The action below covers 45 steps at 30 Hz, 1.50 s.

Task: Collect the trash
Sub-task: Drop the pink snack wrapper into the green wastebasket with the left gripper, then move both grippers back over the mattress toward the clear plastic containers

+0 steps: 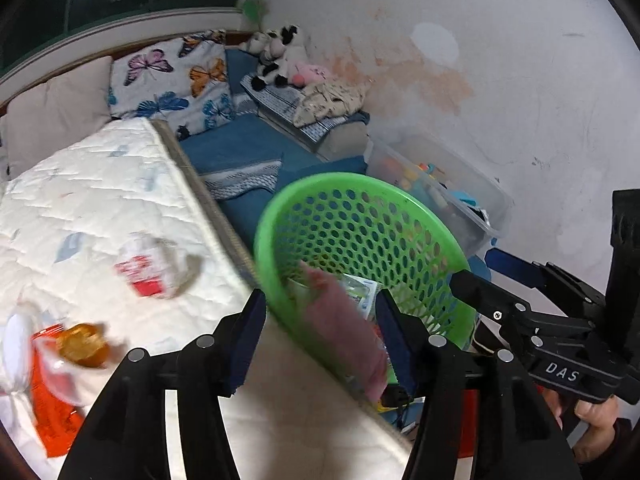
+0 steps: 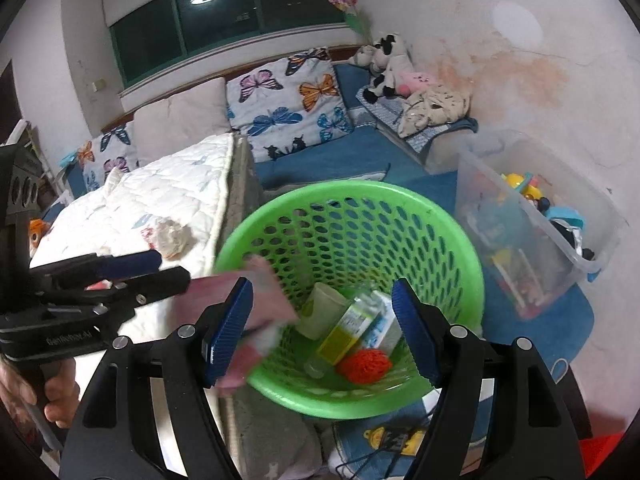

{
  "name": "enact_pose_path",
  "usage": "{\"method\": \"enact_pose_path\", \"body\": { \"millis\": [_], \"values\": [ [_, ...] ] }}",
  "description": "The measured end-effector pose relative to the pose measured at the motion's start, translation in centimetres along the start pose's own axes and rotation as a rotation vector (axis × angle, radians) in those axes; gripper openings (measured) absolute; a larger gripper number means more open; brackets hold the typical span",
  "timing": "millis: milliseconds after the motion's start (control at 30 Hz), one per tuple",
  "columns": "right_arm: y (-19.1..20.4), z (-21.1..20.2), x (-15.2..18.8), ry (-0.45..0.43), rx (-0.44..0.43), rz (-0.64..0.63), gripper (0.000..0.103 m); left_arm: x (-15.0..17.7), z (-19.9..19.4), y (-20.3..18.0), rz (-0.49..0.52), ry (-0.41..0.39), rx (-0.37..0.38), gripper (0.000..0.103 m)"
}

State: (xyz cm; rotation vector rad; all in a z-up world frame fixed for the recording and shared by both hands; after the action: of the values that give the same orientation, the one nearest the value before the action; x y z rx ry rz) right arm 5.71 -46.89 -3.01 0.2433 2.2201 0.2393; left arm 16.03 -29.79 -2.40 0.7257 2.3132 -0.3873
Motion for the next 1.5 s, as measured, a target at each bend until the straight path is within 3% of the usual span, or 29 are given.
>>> {"method": "enact_pose_path", "body": {
  "millis": [400, 667, 1067, 1267, 1500],
  "values": [
    [8.1, 2.8, 0.2, 0.056, -0.164, -0.092, 0.073, 3.8, -5.8, 10.7, -0.126, -0.066, -0.184, 0.055],
    [13.4, 4.8, 0.2, 0.084, -0.241, -0.174, 0.073, 6.0, -7.5, 18.1, -0.235, -0.051, -0.289, 0.055],
    [16.6, 8.5, -0.6, 0.153, -0.325, -0.188, 0.073, 5.2, -7.5, 25.9, -0.379, -0.019, -0.315, 0.055],
    [17.7, 10.5, -0.2, 0.204, -0.4, -0.139, 0.073, 5.3, -6.6, 27.6, -0.416, 0.001, -0.3, 0.059],
    [19.6, 12.9, 0.1, 0.249, -0.425, -0.126, 0.076, 5.5, -5.7, 28.4, -0.431, 0.023, -0.294, 0.063]
  ]
}}
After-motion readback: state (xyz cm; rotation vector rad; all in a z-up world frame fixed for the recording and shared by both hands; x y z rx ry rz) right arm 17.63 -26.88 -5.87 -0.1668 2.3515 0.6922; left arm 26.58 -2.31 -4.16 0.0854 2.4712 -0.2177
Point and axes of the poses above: each gripper's, at about its wrist camera, not at the fingertips, and z roughly the way its jaws point, y to its left, x to its underside, the point moved 1 cm from there along z, roughly the way its jaws point, and after that the axes turned 11 degrees about -x, right-handed, at the moved point
